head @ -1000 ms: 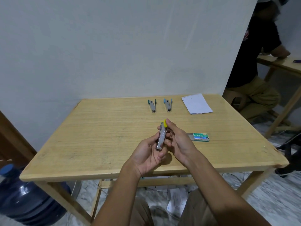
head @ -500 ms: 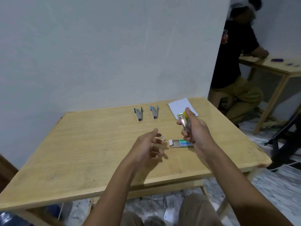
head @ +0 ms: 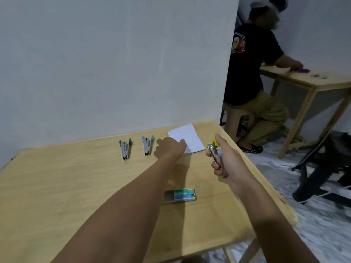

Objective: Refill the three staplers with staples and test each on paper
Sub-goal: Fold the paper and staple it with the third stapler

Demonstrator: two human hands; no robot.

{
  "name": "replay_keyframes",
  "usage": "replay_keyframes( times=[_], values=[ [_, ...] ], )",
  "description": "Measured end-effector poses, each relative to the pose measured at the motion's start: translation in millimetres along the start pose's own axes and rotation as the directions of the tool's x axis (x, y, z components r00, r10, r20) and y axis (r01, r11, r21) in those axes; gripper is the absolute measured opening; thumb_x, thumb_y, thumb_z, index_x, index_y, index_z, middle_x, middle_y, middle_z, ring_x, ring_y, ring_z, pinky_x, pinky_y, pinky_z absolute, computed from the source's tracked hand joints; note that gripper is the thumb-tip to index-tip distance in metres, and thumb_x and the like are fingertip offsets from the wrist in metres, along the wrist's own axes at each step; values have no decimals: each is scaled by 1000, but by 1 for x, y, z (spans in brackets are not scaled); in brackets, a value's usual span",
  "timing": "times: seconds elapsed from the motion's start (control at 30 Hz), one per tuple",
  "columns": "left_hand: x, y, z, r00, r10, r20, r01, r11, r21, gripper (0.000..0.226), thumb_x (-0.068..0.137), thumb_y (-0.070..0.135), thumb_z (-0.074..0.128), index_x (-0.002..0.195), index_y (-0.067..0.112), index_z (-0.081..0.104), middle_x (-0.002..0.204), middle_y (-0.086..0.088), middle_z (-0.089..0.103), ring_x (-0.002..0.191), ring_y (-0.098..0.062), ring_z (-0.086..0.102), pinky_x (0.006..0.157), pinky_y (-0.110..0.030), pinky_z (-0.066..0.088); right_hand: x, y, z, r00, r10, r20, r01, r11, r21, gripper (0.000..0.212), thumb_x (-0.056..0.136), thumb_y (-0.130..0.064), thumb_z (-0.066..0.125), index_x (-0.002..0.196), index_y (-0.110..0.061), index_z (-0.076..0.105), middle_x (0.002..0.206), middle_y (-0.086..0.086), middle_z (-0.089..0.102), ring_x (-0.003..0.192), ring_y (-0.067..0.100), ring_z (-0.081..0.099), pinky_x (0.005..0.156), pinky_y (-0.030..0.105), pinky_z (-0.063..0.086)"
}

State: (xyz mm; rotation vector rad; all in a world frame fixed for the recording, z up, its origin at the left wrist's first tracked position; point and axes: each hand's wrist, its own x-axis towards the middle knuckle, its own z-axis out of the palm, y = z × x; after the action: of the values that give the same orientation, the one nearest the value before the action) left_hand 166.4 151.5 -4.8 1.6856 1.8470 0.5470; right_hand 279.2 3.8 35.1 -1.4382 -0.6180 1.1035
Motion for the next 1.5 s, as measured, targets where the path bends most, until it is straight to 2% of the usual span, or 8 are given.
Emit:
replay_keyframes(
  times=[0.17, 0.27, 0.5, 0.8, 0.93, 1.17, 1.33, 1.5],
  values=[
    [17, 18, 20, 988, -134, -80, 143, 984, 110, 49, 84, 45, 62, 120, 13, 55, 137, -7, 39, 123, -25, 42, 101, -34, 31, 31, -1, -9, 1000, 8, -16, -8, 1000, 15, 53, 93, -60, 51, 99, -9, 65, 76, -3, 66, 38, 9, 37, 39, 21, 26],
    [23, 21, 24, 984, -172, -48, 176, 979, 102, 35, 85, 34, 60, 115, 15, 57, 134, -5, 38, 123, -25, 39, 99, -33, 29, 42, 0, -11, 1000, 2, -21, -2, 1000, -15, 59, 91, -64, 49, 98, -8, 65, 51, -12, 58, 36, 8, 34, 40, 22, 26],
    [17, -1, -9, 979, 74, 190, 47, 824, -564, 37, 94, 31, 59, 124, 10, 62, 121, -7, 66, 105, -25, 61, 89, -35, 51, 32, 4, -22, 975, -188, -121, 171, 975, -141, 48, 82, -61, 68, 93, -14, 67, 56, -11, 49, 42, 8, 32, 43, 25, 29],
    [-91, -47, -91, 819, 438, 372, 13, 634, -773, 30, 96, 26, 59, 123, 14, 65, 119, -5, 71, 108, -25, 68, 90, -39, 54, -16, -14, 2, 960, -279, 8, 278, 953, -119, 30, 89, -38, 70, 98, -10, 67, 46, -10, 31, 41, 9, 23, 40, 19, 23],
    [-126, -64, -118, 815, 465, 344, -43, 642, -765, 29, 95, 20, 61, 123, 19, 65, 118, -3, 72, 107, -25, 68, 92, -40, 54, -48, -2, 21, 952, -295, 77, 297, 955, -21, 19, 91, -25, 69, 98, -7, 66, 64, 7, 34, 45, 10, 22, 40, 19, 23],
    [-157, -97, -152, 850, 430, 303, -3, 580, -814, 29, 95, 9, 55, 121, 18, 66, 114, -8, 73, 95, -25, 71, 70, -32, 56, -100, 18, 40, 817, -493, 298, 524, 851, -28, 10, 93, -3, 64, 99, -11, 66, 71, -17, 72, 60, -3, 62, 56, 9, 44],
    [-166, -113, -163, 875, 401, 271, 7, 548, -836, 28, 93, -3, 47, 98, 12, 69, 95, -12, 73, 81, -27, 69, 58, -27, 51, -110, 15, 42, 711, -597, 372, 697, 670, -256, 15, 94, -4, 63, 89, -16, 69, 68, -15, 63, 64, 4, 52, 61, 16, 40],
    [-168, -118, -163, 924, 368, 101, -126, 545, -829, 51, 90, -15, 33, 70, 18, 67, 80, -6, 67, 68, -24, 59, 50, -22, 44, -113, 5, 46, 854, -405, 326, 456, 884, -98, 29, 88, -38, 69, 98, -11, 73, 71, 10, 66, 46, 13, 25, 48, 27, 22]
  ],
)
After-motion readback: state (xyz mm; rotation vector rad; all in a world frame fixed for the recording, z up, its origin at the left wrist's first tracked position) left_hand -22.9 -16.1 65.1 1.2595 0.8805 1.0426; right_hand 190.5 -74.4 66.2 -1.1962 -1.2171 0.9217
